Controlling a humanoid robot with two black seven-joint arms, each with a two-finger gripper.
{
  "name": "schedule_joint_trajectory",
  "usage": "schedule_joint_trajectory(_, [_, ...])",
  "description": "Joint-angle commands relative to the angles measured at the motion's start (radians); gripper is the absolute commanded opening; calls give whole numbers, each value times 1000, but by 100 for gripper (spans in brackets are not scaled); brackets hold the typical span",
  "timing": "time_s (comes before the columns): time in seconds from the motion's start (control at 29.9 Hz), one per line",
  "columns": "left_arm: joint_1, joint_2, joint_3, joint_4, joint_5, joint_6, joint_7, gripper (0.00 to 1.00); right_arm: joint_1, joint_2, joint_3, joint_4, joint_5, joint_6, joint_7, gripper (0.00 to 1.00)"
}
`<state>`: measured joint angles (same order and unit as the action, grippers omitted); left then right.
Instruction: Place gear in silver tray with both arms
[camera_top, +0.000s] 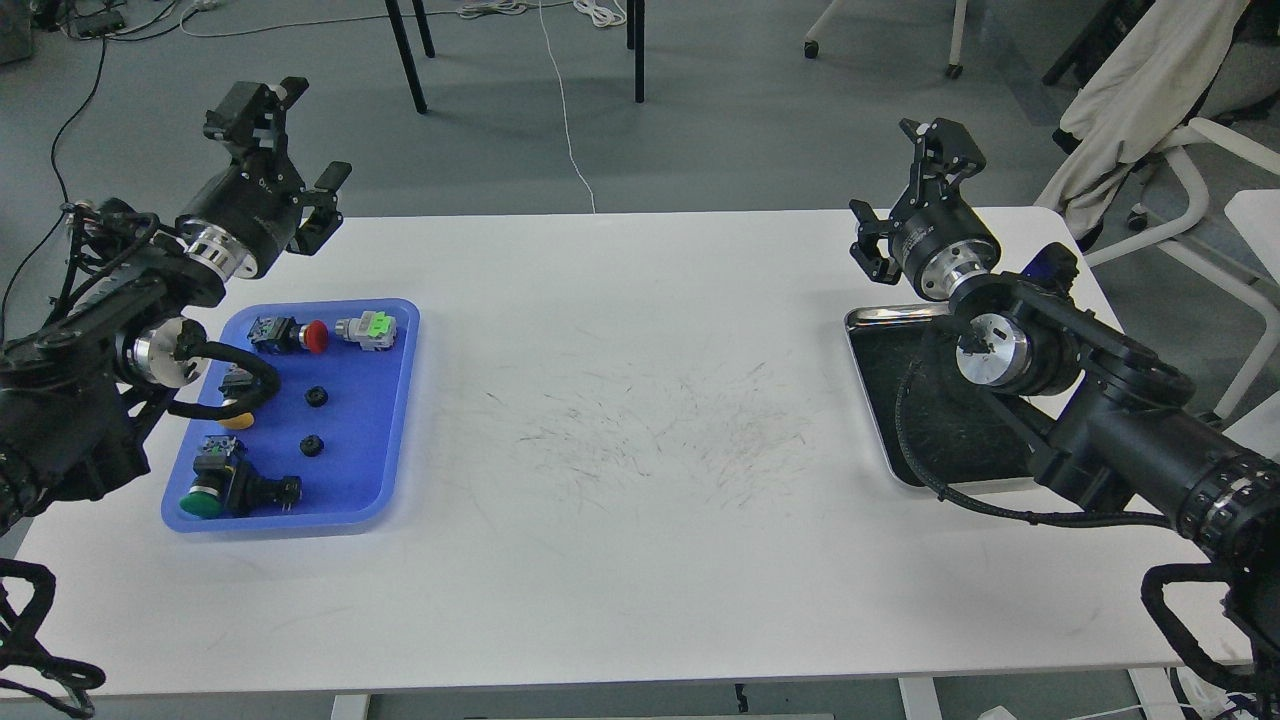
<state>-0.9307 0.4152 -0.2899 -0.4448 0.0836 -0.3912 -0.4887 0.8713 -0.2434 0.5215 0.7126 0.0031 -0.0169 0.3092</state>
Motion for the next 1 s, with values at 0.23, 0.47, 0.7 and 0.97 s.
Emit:
schedule_joint_trajectory(0.23, [1,-7,0,0,-1,2,0,99,0,-4,0,4,0,-6,-1,98])
schedule_joint_trajectory(0.47, [12,-9,-5,0,-2,6,0,99,0,-4,0,5,0,-6,-1,98])
schedule_joint_trajectory(0.7, [13,-9,-3,-2,-2,9,0,99,-2,-2,0,5,0,-6,-1,98])
schedule_joint_trajectory(0.97, [13,-4,1,-2,-2,17,0,99,-2,-2,0,5,0,-8,1,99])
